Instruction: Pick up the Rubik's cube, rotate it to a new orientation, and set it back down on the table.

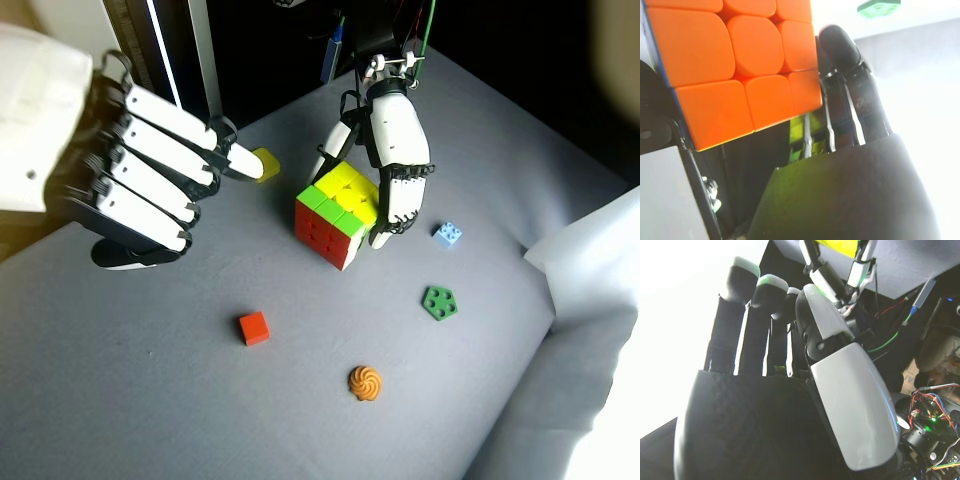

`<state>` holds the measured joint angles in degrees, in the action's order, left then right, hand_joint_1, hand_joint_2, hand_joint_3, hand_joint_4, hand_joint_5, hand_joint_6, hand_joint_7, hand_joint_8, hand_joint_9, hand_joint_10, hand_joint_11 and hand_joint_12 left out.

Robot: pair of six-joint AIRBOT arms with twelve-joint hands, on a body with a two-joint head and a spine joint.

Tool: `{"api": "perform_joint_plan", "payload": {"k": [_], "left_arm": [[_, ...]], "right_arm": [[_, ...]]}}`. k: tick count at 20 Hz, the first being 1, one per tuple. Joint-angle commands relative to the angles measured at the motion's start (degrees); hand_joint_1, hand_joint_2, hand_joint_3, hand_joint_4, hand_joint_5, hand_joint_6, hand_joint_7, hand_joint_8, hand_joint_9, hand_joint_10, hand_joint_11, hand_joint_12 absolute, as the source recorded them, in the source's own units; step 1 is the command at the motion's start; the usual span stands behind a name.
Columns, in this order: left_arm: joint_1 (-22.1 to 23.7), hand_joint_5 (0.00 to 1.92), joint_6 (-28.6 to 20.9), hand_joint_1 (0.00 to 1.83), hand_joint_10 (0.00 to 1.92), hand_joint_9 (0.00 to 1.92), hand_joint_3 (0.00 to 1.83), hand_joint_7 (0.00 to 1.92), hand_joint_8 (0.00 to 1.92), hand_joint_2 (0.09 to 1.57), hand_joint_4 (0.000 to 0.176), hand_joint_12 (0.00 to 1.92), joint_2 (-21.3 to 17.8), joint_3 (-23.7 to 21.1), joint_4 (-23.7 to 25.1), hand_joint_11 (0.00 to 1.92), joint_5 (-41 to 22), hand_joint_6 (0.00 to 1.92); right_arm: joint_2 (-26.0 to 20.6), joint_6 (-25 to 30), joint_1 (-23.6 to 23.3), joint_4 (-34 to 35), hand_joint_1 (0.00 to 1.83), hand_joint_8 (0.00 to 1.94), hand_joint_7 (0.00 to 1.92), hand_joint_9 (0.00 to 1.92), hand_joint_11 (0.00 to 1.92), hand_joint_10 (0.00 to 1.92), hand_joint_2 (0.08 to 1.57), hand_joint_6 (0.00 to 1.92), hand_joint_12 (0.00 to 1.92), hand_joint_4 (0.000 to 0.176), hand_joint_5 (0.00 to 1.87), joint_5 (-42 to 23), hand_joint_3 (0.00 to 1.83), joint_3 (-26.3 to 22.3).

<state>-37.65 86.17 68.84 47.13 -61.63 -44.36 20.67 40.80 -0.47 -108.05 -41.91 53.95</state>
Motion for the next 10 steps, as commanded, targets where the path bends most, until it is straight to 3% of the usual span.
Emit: {"api": "perform_joint_plan", "payload": {"k": [1,2,4,5,6,7,8,9,10], "left_arm": [[0.4,0.96,-0.8,1.2,1.13,0.7,0.0,0.8,1.33,1.17,0.0,1.55,0.4,0.0,4.4,0.45,-3.9,1.0],[0.3,0.93,-0.8,1.2,1.19,0.62,0.01,0.67,1.46,1.21,0.0,1.52,0.4,-0.1,4.4,0.47,-3.9,1.09],[0.2,0.86,-0.8,1.18,1.12,0.59,0.0,0.73,1.49,1.22,0.0,1.5,0.4,-0.2,4.4,0.39,-3.9,1.07],[0.1,0.72,-0.8,1.19,0.96,0.64,0.0,0.84,1.35,1.22,0.0,1.41,0.4,-0.2,4.4,0.39,-3.9,1.23],[0.1,0.65,-0.8,1.19,0.87,0.65,0.0,0.86,1.34,1.24,0.0,1.37,0.4,-0.3,4.4,0.39,-3.9,1.32],[0.0,0.54,-0.8,1.02,0.73,0.57,0.0,0.67,0.74,1.18,0.0,1.33,0.4,-0.3,4.5,0.27,-3.9,0.66],[-0.1,0.52,-0.8,0.88,0.55,0.48,0.0,0.58,0.36,1.16,0.0,1.26,0.4,-0.3,4.6,0.16,-3.9,0.32],[-0.2,0.43,-0.8,0.73,0.36,0.4,0.0,0.5,0.14,1.19,0.0,1.17,0.4,-0.3,4.7,0.03,-3.9,0.12],[-0.3,0.41,-1.0,0.69,0.21,0.4,0.0,0.48,0.04,1.17,0.0,1.1,0.4,-0.4,4.8,0.01,-3.9,0.04]], "right_arm": [[0.0,0.2,-1.2,4.2,1.22,1.83,0.5,0.8,0.83,1.92,1.4,0.01,1.92,0.0,0.36,2.3,0.0,-0.1],[0.0,0.0,-1.8,4.2,1.22,1.83,0.5,0.79,0.83,1.92,1.4,0.0,1.92,0.0,0.34,2.6,0.0,0.0],[0.0,-0.3,-2.2,4.1,1.23,1.83,0.5,0.81,0.84,1.92,1.4,0.0,1.92,0.0,0.34,2.6,0.0,-0.2],[0.0,-0.4,-2.4,4.1,1.23,1.81,0.51,0.81,0.85,1.92,1.4,0.01,1.92,0.0,0.36,2.6,0.0,-0.5],[0.0,-0.5,-2.7,4.1,1.22,1.84,0.49,0.8,0.84,1.92,1.41,0.0,1.92,0.0,0.34,2.4,0.0,-0.9],[-0.1,-0.5,-3.0,4.1,1.22,1.85,0.49,0.8,0.84,1.92,1.41,0.01,1.92,0.0,0.35,1.7,0.0,-1.0],[-0.3,-0.3,-3.1,4.1,1.22,1.83,0.5,0.79,0.83,1.92,1.4,0.01,1.92,0.0,0.36,1.6,0.0,-1.1],[-0.3,1.5,-3.1,4.1,1.22,1.82,0.5,0.78,0.82,1.92,1.4,0.0,1.92,0.0,0.36,1.5,0.0,-1.1],[-0.3,2.3,-3.0,4.1,1.23,1.81,0.51,0.77,0.81,1.92,1.4,0.01,1.92,0.0,0.37,2.0,0.0,-1.3]]}}
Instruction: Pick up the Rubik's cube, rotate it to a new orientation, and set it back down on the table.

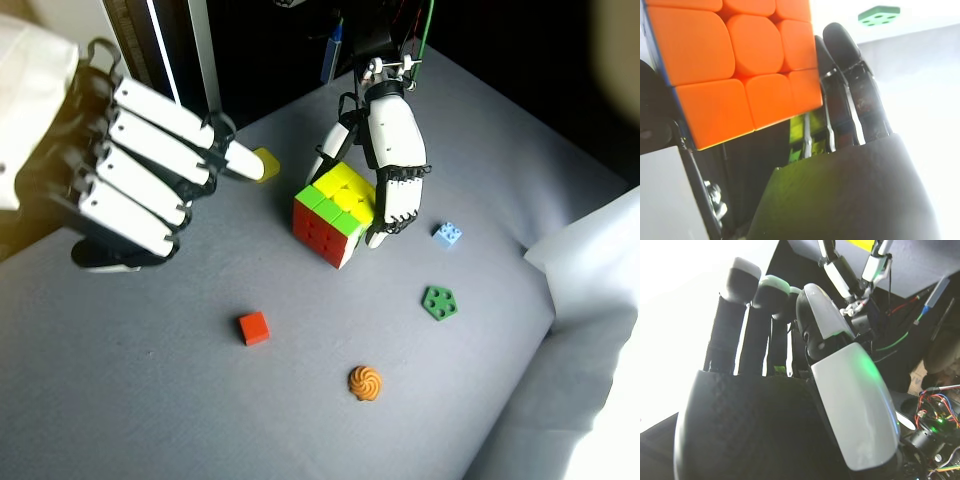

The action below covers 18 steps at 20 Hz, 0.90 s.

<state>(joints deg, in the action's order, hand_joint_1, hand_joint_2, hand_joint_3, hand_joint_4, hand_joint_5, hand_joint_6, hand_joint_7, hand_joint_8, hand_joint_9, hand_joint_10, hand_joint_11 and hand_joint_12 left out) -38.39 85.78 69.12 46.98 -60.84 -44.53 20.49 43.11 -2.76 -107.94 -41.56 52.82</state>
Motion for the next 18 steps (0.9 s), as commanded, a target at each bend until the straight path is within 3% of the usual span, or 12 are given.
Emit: {"api": "perform_joint_plan", "payload": {"k": [1,2,3,7,9,11,12,14,18], "left_arm": [[0.5,0.36,-0.7,0.65,0.1,0.36,0.0,0.41,0.01,1.14,0.0,0.98,0.1,-0.3,4.1,0.0,-3.8,0.01],[0.5,0.22,-0.7,0.57,0.02,0.25,0.0,0.26,0.0,1.13,0.0,0.74,0.2,-0.3,4.2,0.0,-3.8,0.0],[0.5,0.21,-0.7,0.61,0.01,0.24,0.0,0.25,0.01,1.1,0.0,0.71,0.2,-0.4,4.2,0.0,-3.8,0.0],[0.7,0.23,-0.7,0.39,0.0,0.16,0.0,0.21,0.0,1.03,0.0,0.48,0.3,-0.3,4.2,0.0,-3.8,0.0],[0.8,0.11,-0.7,0.38,0.0,0.06,0.0,0.09,0.0,1.02,0.0,0.24,0.3,-0.5,4.2,0.0,-3.8,0.0],[0.8,0.12,-0.7,0.37,0.0,0.07,0.0,0.1,0.0,0.94,0.0,0.31,0.3,-0.7,4.2,0.0,-3.8,0.0],[0.7,0.09,-0.7,0.37,0.0,0.04,0.0,0.06,0.0,0.91,0.0,0.24,0.3,-0.8,4.2,0.0,-3.8,0.0],[0.8,0.02,-0.7,0.36,0.0,0.0,0.0,0.0,0.0,0.87,0.0,0.02,0.3,-0.8,4.2,0.0,-3.8,0.0],[1.3,0.02,-0.7,0.26,0.0,0.0,0.0,0.01,0.0,0.79,0.0,0.0,0.1,-0.8,5.3,0.01,-3.8,0.0]], "right_arm": [[-0.1,1.6,-0.5,4.0,1.23,1.81,0.51,0.75,0.79,1.92,1.4,0.0,1.92,0.0,0.37,2.1,0.0,0.0],[-0.1,1.2,-0.1,4.0,1.23,1.81,0.51,0.75,0.8,1.92,1.4,0.0,1.92,0.0,0.36,2.9,0.0,-0.1],[-0.1,0.0,0.3,4.0,1.22,1.82,0.5,0.76,0.81,1.92,1.4,0.0,1.92,0.0,0.35,4.0,0.0,-0.2],[-0.1,-0.4,-0.7,4.0,1.22,1.84,0.49,0.76,0.8,1.92,1.41,0.0,1.92,0.0,0.36,4.1,0.0,-1.3],[-0.4,-0.3,-0.7,4.0,1.23,1.82,0.5,0.77,0.82,1.92,1.4,0.0,1.92,0.0,0.32,3.4,0.0,-1.7],[-0.3,4.0,-0.3,4.0,1.23,1.81,0.51,0.76,0.8,1.92,1.4,0.0,1.92,0.0,0.31,4.1,0.0,-1.9],[-0.3,4.4,-0.7,4.0,1.23,1.81,0.51,0.78,0.83,1.92,1.4,0.01,1.92,0.0,0.34,4.8,0.0,-2.0],[-0.3,4.0,-1.0,4.0,1.22,1.83,0.5,0.77,0.82,1.92,1.4,0.01,1.92,0.0,0.36,5.6,0.0,-2.1],[-0.3,2.1,-1.2,4.0,1.23,1.81,0.51,0.77,0.81,1.92,1.39,0.0,1.92,0.0,0.39,5.6,0.0,-2.7]]}}
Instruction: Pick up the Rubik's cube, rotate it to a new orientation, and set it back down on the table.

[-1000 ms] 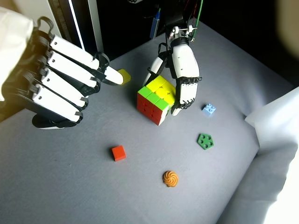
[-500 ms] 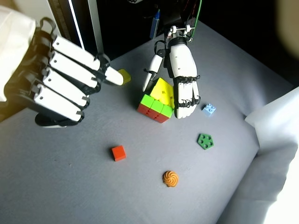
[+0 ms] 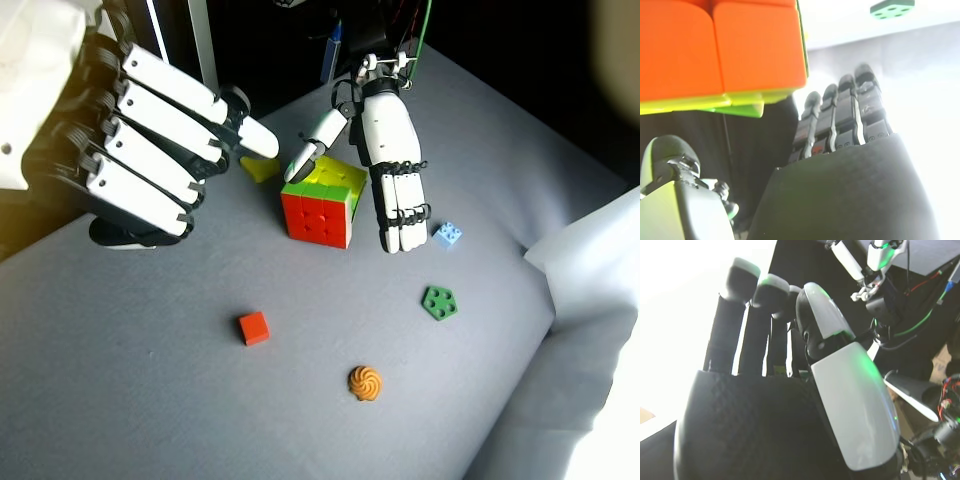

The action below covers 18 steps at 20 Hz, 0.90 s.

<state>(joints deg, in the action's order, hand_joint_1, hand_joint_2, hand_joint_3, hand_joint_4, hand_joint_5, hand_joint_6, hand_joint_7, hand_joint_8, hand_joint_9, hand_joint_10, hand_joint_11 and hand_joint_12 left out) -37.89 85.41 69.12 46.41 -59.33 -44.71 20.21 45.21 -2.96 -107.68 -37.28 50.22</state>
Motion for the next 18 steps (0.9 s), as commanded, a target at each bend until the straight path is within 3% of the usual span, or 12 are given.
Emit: {"api": "perform_joint_plan", "payload": {"k": [1,3,4,5,6,9,10,11,12,14,15,18], "left_arm": [[1.0,0.0,-0.3,0.21,0.0,0.0,0.0,0.0,0.0,0.83,0.0,0.0,0.0,-0.2,4.1,0.0,-3.6,0.0],[1.9,0.0,-0.8,0.16,0.0,0.0,0.0,0.0,0.0,0.84,0.0,0.0,-0.4,0.0,5.2,0.0,-2.5,0.0],[2.5,0.02,-1.0,0.16,0.0,0.0,0.0,0.0,0.0,0.85,0.0,0.0,-0.7,0.2,5.9,0.0,-1.2,0.01],[3.5,0.01,-2.1,0.18,0.0,0.0,0.0,0.0,0.0,0.84,0.0,0.0,-1.2,0.7,8.0,0.0,1.3,0.0],[3.9,0.05,-2.5,0.2,0.0,0.01,0.0,0.03,0.01,0.84,0.0,0.01,-1.5,0.8,8.8,0.02,2.1,0.02],[6.5,0.06,-4.8,0.21,0.0,0.01,0.0,0.03,0.01,0.84,0.0,0.01,-3.5,0.7,13.2,0.03,4.8,0.02],[7.4,0.49,-4.9,0.28,0.46,0.55,0.03,0.59,0.41,1.15,0.0,0.71,-4.2,0.5,14.2,0.31,5.2,0.35],[8.3,0.49,-5.1,0.28,0.46,0.55,0.03,0.59,0.41,1.15,0.0,0.71,-5.0,0.4,15.1,0.31,6.6,0.35],[9.4,0.37,-5.9,0.65,1.86,0.46,0.01,0.38,1.83,1.5,0.0,1.87,-5.8,0.4,16.5,0.55,9.3,1.86],[11.8,0.37,-8.9,0.77,1.92,0.48,0.0,0.41,1.92,1.52,0.0,1.92,-8.3,0.4,22.3,0.65,14.9,1.92],[13.2,0.36,-10.4,0.8,1.92,0.49,0.0,0.39,1.92,1.52,0.0,1.92,-9.6,0.2,25.6,0.66,17.4,1.92],[17.6,0.38,-12.5,0.8,1.92,0.53,0.0,0.5,1.92,1.52,0.0,1.92,-14.6,-1.0,31.5,0.67,26.2,1.92]], "right_arm": [[0.0,0.0,-0.9,3.7,1.22,1.83,0.49,0.76,0.81,1.92,1.4,0.0,1.92,0.0,0.36,1.3,0.0,-0.1],[0.0,0.0,-0.5,3.7,1.21,1.85,0.48,0.72,0.77,1.92,1.42,0.0,1.92,0.0,0.32,0.8,0.01,-0.1],[0.0,0.0,-0.5,3.7,1.2,1.88,0.46,0.68,0.73,1.92,1.43,0.05,1.92,0.0,0.44,0.3,0.01,-0.1],[0.0,0.0,-0.6,3.7,1.08,1.9,0.56,0.65,0.71,1.92,1.44,1.42,1.92,0.0,0.34,-1.0,0.01,-0.2],[0.0,0.0,-0.6,3.7,1.02,1.93,0.44,0.65,0.7,1.92,1.49,1.81,1.92,0.0,0.32,-1.5,0.01,-0.2],[0.0,-1.2,-0.6,3.7,1.0,1.94,0.41,0.66,0.7,1.92,1.5,1.89,1.92,0.0,0.31,-1.8,0.01,-0.2],[0.0,-1.4,-0.5,3.7,0.61,1.94,0.57,0.73,0.78,1.92,1.49,0.84,1.92,0.0,0.35,-1.7,0.0,-0.2],[0.0,-1.2,-0.2,3.7,0.61,1.94,0.57,0.73,0.78,1.92,1.49,0.84,1.92,0.0,0.35,-1.7,0.0,-0.4],[0.0,-1.2,-0.1,3.7,0.29,1.88,0.68,0.74,0.84,1.92,1.51,1.65,1.92,0.0,0.62,-1.7,0.01,-0.8],[-0.1,-1.4,-0.7,3.7,0.26,1.93,0.66,0.73,0.85,1.92,1.54,1.9,1.92,0.0,0.63,-1.8,0.01,-1.0],[-0.1,-1.4,-0.6,3.7,0.3,1.94,0.61,0.68,0.81,1.92,1.56,1.92,1.92,0.0,0.55,-1.8,0.01,-1.1],[-0.1,-1.4,-1.1,3.7,0.35,1.94,0.66,0.71,0.81,1.92,1.57,1.92,1.92,0.0,0.61,-2.0,0.03,-1.2]]}}
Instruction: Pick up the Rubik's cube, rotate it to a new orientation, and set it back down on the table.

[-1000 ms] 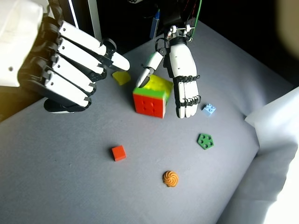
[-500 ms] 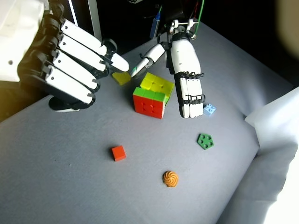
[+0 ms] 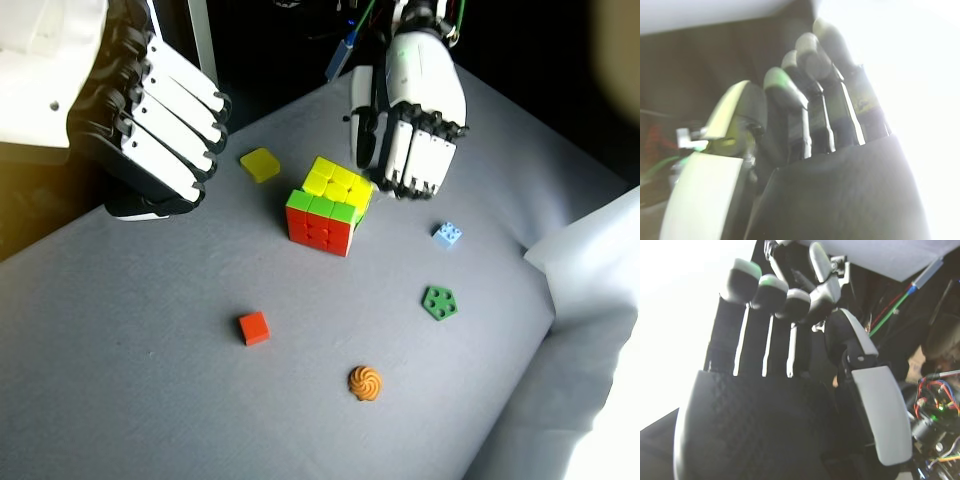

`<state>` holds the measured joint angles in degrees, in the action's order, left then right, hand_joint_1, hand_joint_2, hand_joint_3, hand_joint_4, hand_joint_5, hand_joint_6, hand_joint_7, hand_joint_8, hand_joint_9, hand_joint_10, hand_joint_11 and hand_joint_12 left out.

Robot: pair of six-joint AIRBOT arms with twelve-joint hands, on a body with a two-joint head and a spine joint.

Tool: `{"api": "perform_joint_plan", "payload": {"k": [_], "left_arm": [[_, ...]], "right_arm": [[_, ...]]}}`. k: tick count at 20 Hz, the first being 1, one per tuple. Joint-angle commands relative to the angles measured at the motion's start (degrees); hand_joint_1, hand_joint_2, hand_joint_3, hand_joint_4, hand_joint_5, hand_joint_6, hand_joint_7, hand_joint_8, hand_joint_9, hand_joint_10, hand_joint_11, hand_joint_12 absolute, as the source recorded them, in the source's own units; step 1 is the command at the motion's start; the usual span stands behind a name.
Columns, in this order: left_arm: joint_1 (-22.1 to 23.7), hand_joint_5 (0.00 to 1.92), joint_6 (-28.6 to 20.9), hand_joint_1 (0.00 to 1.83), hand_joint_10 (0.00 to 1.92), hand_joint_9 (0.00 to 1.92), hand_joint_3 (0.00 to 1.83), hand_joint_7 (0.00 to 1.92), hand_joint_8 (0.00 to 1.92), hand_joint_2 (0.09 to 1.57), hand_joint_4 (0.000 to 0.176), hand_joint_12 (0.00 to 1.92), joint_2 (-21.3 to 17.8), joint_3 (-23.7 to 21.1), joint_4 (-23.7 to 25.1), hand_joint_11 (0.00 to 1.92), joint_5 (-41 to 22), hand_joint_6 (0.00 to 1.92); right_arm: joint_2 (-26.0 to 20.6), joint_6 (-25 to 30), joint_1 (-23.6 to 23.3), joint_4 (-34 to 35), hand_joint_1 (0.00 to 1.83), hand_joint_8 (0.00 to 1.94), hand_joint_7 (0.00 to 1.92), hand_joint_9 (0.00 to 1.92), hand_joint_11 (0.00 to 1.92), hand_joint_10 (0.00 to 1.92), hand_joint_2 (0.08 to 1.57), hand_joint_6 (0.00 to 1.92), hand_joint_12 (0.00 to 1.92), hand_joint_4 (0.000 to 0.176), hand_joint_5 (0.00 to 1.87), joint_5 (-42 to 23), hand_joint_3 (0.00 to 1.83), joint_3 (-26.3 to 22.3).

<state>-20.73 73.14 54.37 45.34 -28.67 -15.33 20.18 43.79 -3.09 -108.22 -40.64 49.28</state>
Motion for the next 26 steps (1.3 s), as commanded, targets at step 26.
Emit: {"api": "perform_joint_plan", "payload": {"k": [26], "left_arm": [[20.3,0.65,9.7,0.61,1.92,0.66,0.0,0.76,1.86,1.57,0.0,1.92,-9.3,-3.9,-3.2,0.62,20.8,1.77]], "right_arm": [[-0.1,-3.5,0.9,3.6,0.78,1.94,0.7,0.74,0.81,1.92,1.5,1.92,1.92,0.0,0.41,1.0,0.0,-3.5]]}}
